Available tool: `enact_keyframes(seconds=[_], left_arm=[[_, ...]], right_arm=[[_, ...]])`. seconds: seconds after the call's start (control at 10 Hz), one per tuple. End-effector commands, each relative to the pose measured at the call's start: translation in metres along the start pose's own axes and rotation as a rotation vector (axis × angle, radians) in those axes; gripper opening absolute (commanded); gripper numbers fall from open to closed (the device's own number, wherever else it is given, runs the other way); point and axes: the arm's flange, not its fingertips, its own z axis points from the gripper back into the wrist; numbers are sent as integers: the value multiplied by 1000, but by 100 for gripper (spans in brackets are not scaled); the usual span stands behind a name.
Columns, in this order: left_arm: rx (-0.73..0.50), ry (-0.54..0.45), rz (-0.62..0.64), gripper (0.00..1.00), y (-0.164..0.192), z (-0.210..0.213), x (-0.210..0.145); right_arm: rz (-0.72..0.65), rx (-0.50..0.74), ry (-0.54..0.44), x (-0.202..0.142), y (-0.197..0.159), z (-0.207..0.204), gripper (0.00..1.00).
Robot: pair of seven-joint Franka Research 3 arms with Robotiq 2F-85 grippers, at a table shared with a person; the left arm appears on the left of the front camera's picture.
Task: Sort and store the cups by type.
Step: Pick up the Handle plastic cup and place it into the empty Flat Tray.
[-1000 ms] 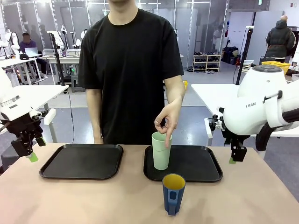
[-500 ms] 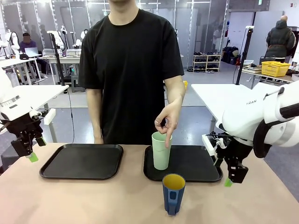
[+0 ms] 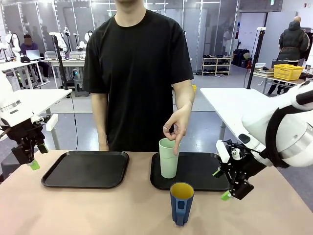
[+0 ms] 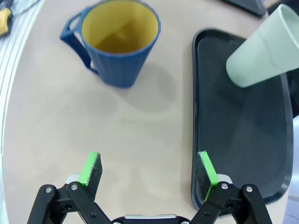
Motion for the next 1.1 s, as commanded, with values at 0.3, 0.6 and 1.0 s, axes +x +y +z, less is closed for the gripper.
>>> enact_keyframes(seconds=[0.3, 0.6, 1.0], left_arm=[[14, 5, 2, 100, 1, 1, 0], [14, 5, 2, 100, 1, 1, 0], [14, 5, 2, 100, 1, 1, 0]], right_arm=[[9, 49, -313, -36, 2, -23, 100], [-17, 73, -442, -58, -1, -29, 100], [-26, 35, -558, -67, -12, -40, 100]])
